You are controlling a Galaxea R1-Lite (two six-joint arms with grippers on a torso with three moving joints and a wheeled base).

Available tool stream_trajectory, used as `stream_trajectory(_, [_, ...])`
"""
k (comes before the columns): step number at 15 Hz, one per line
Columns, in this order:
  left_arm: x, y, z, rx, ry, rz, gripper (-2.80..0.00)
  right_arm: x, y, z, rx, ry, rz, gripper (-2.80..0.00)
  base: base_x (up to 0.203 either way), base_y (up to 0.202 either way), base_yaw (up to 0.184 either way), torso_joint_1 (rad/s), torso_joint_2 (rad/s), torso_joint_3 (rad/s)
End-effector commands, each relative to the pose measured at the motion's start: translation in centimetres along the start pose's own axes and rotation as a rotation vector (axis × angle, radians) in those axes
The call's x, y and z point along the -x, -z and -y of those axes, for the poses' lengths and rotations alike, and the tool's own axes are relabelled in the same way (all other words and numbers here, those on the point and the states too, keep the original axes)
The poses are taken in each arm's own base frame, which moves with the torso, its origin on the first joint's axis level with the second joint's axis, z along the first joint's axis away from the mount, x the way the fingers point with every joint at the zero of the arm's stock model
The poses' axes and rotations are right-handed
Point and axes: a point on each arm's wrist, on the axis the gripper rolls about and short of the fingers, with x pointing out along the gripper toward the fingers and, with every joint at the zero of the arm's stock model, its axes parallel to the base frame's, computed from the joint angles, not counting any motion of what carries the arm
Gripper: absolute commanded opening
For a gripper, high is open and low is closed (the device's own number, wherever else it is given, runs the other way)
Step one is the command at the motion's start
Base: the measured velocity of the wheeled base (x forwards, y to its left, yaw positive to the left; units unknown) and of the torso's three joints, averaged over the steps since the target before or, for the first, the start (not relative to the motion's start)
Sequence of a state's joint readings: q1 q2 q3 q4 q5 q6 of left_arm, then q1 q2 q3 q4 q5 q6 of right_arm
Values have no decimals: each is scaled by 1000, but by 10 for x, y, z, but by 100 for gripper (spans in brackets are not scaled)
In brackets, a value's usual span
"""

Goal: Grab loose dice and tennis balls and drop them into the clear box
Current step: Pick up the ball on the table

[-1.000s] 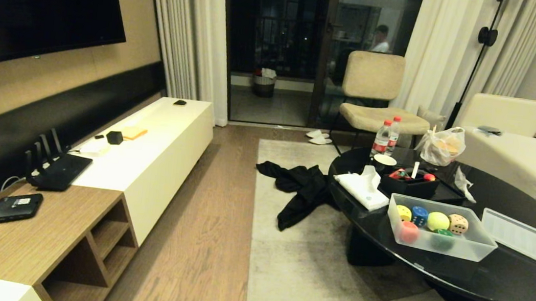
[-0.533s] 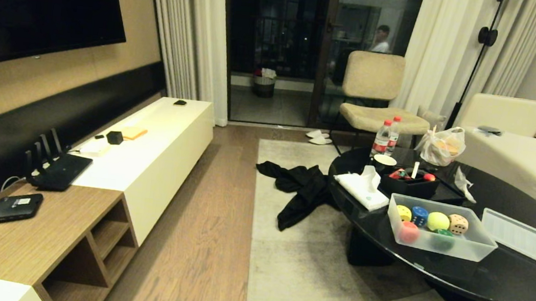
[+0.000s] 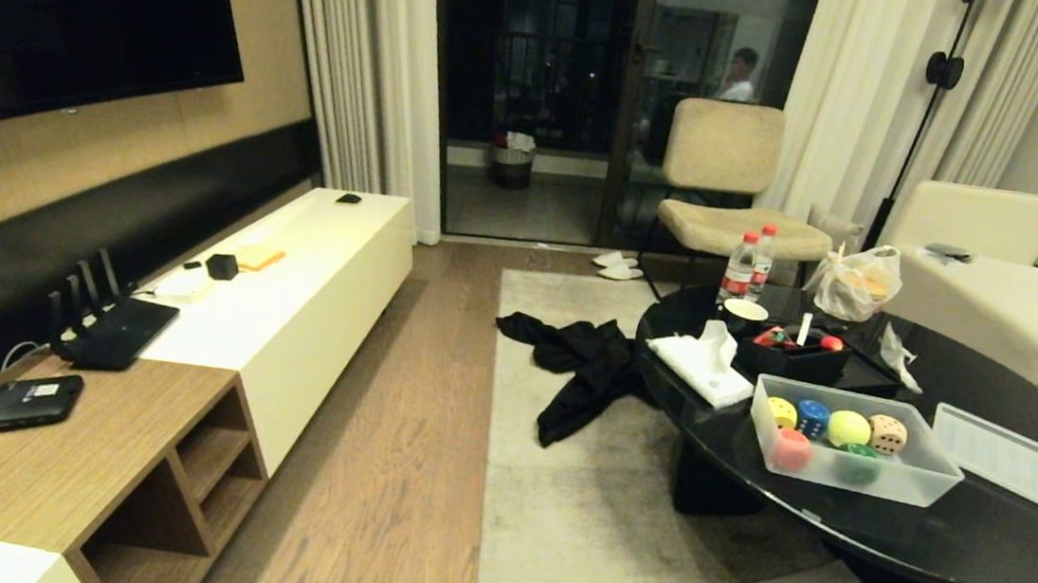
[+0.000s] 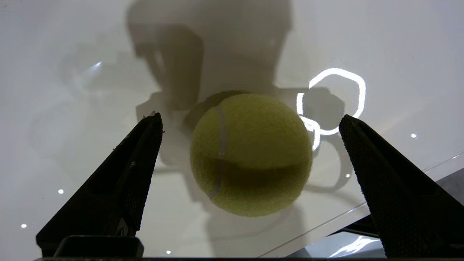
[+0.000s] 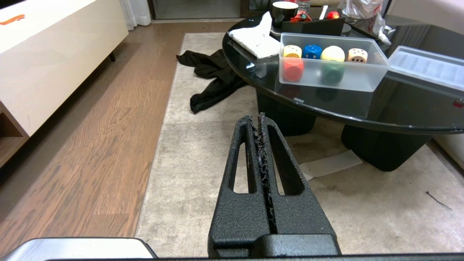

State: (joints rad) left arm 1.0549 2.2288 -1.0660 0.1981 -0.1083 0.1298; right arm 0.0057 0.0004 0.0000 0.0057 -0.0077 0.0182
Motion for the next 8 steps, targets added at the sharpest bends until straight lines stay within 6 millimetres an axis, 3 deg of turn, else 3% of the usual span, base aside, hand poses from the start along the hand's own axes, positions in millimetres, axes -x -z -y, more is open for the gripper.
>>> stream_trajectory(1, [-8,2,-1,3,4,-25,0,0,0,0,0,0,-2,-280,0,0,0,0,0,0])
stream_trajectory(6, [-9,5,0,4,7,-38,0,0,0,0,0,0,-2,-280,0,0,0,0,0,0])
stream_trajectory(7, [-10,7,0,5,9,-44,-280,0,0,0,0,0,0,-280,0,0,0,0,0,0])
stream_trajectory(8, [-11,10,0,4,11,-54,-280,0,0,0,0,0,-2,-280,0,0,0,0,0,0])
